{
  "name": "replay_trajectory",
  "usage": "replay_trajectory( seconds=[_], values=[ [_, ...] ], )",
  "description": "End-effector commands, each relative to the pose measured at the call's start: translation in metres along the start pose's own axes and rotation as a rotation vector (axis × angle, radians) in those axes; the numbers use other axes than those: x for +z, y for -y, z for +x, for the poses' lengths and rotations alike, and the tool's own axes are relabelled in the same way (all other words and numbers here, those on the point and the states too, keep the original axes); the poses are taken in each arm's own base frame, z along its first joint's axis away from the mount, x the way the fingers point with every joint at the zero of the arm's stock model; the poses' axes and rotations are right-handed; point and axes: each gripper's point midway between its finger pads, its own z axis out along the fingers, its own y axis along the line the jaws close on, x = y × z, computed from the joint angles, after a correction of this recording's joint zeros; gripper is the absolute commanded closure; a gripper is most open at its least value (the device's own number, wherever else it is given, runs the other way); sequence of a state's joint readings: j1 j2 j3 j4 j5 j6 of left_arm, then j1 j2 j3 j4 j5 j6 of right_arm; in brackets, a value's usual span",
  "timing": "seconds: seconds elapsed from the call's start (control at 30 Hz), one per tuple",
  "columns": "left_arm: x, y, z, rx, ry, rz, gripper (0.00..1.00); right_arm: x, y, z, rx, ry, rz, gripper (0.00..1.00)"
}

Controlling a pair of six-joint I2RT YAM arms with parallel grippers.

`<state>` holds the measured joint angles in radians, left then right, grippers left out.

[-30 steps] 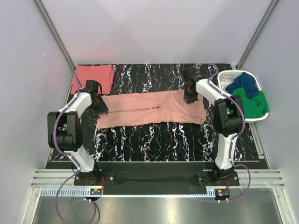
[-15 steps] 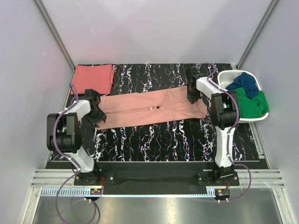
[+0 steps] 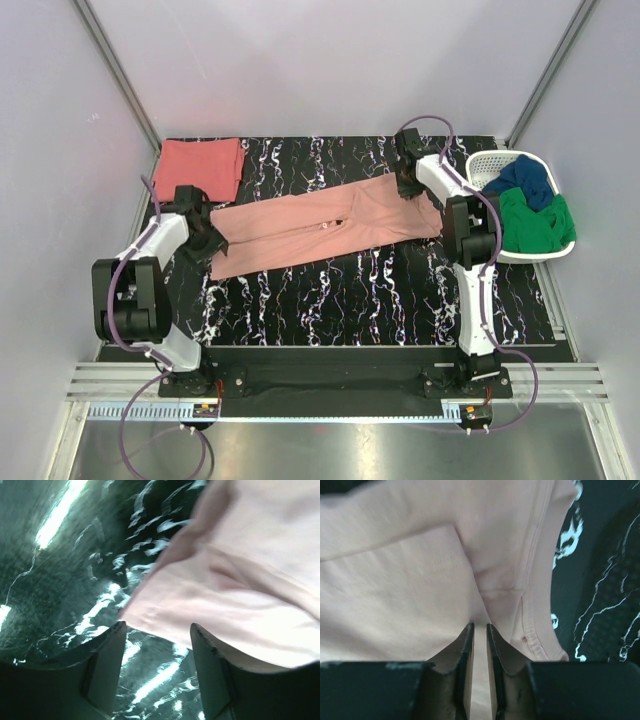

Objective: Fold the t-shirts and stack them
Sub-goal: Fold the tshirt

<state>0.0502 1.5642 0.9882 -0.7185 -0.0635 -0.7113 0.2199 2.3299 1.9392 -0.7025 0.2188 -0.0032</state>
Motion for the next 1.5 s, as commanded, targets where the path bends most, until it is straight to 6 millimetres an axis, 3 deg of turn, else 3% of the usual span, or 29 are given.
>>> replay_trajectory(
  seconds=[0.0,0.13,0.27,0.37,0.5,0.53,0.63,0.77,0.97,1.07,1.1,1.13,1.23,1.3,1.37,1.43,1.47],
  values=[
    [-0.019,0.035,-0.031,0.088,0.047,0.111,0.4,-0.032,0.002,-0.039,0.078,0.082,-0.029,0.77],
    [-0.006,0.03,-0.035,0.115,0.043,0.055,0.4,-0.079,-0.013,-0.047,0.288,0.111,-0.132,0.7],
    [0.011,0.014,-0.026,0.112,0.041,0.0,0.4,-0.098,-0.044,-0.028,0.491,0.035,-0.286,0.75],
    [0.027,0.02,-0.012,0.117,-0.034,0.04,0.44,-0.094,-0.057,-0.009,0.568,-0.021,-0.341,0.86],
    [0.032,0.017,-0.006,0.108,-0.048,0.036,0.63,-0.079,-0.059,0.012,0.568,-0.067,-0.322,1.0],
    [0.034,0.012,0.0,0.109,-0.061,0.026,0.76,-0.074,-0.057,0.017,0.557,-0.077,-0.302,1.0],
    [0.035,0.004,0.01,0.11,-0.077,0.014,0.99,-0.058,-0.044,0.035,0.49,-0.102,-0.214,1.0],
    [0.032,0.005,0.034,0.086,-0.129,0.077,1.0,-0.036,-0.022,0.05,0.379,-0.107,-0.092,1.0],
    [0.012,0.02,0.085,0.131,-0.179,0.134,1.0,-0.003,-0.003,0.041,0.205,-0.113,0.018,1.0],
    [-0.006,0.023,0.107,0.132,-0.162,0.159,0.8,0.008,0.002,0.025,0.113,-0.092,0.035,1.0],
    [-0.016,0.021,0.107,0.124,-0.137,0.17,0.62,0.016,0.002,0.014,0.089,-0.07,0.034,1.0],
    [-0.021,0.018,0.105,0.113,-0.121,0.165,0.59,0.02,0.004,0.009,0.04,-0.063,0.036,1.0],
    [-0.04,0.015,0.076,0.095,0.013,0.123,0.52,0.031,0.011,-0.021,-0.031,0.0,0.073,1.0],
    [-0.05,0.017,0.064,0.112,0.056,0.119,0.5,0.034,0.01,-0.047,-0.052,0.086,0.071,0.95],
    [-0.06,0.026,0.041,0.154,0.133,0.116,0.39,0.035,0.012,-0.069,-0.08,0.176,0.077,0.91],
    [-0.067,0.038,0.012,0.185,0.221,0.101,0.34,0.025,0.015,-0.084,-0.055,0.219,0.088,0.86],
    [-0.057,0.036,0.001,0.215,0.223,0.055,0.33,0.01,0.015,-0.097,-0.033,0.239,0.077,0.84]
  ],
)
